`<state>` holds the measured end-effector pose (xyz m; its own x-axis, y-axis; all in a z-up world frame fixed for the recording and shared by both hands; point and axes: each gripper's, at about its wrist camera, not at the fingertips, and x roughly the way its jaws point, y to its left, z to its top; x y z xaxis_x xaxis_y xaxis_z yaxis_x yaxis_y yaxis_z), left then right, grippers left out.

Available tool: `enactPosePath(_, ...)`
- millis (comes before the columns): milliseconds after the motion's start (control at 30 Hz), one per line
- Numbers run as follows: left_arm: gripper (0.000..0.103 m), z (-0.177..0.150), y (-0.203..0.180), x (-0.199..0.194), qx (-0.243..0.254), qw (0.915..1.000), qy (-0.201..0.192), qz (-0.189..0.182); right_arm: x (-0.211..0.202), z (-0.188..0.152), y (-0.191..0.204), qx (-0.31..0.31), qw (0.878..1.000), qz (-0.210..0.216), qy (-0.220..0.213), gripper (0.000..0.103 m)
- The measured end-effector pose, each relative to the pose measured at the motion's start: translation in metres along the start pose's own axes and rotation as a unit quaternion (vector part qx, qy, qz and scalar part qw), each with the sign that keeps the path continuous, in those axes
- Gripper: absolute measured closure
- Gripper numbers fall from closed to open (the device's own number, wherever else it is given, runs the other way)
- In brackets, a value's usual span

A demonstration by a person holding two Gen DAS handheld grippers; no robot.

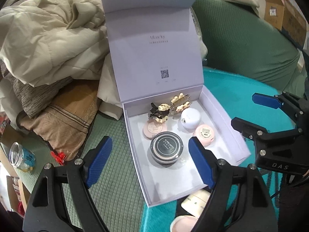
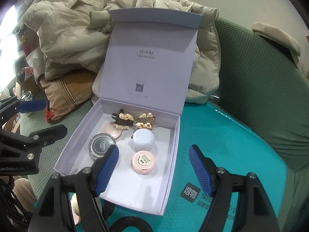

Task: Organize objects
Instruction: 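Open both tools and withdraw them from the box, then move both tools toward the cream jar and pink lid on the mat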

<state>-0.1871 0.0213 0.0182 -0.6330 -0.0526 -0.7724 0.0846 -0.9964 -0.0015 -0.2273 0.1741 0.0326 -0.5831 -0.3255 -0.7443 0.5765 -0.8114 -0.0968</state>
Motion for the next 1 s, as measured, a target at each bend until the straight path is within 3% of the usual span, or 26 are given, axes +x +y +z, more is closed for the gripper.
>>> enactPosePath(533,0.018,-0.008,0.004,-0.079,-0.002,0.9987,-0.047,0.019,-0.051,-0.001,0.011,-0.002,1.000,-0.001,-0.020,0.027)
enactPosePath(1000,0.016,-0.047,-0.007,-0.113,0.005,0.9985,-0.052,0.016,-0.073,-0.036,0.024,0.007,1.000,0.006,-0.007,0.027)
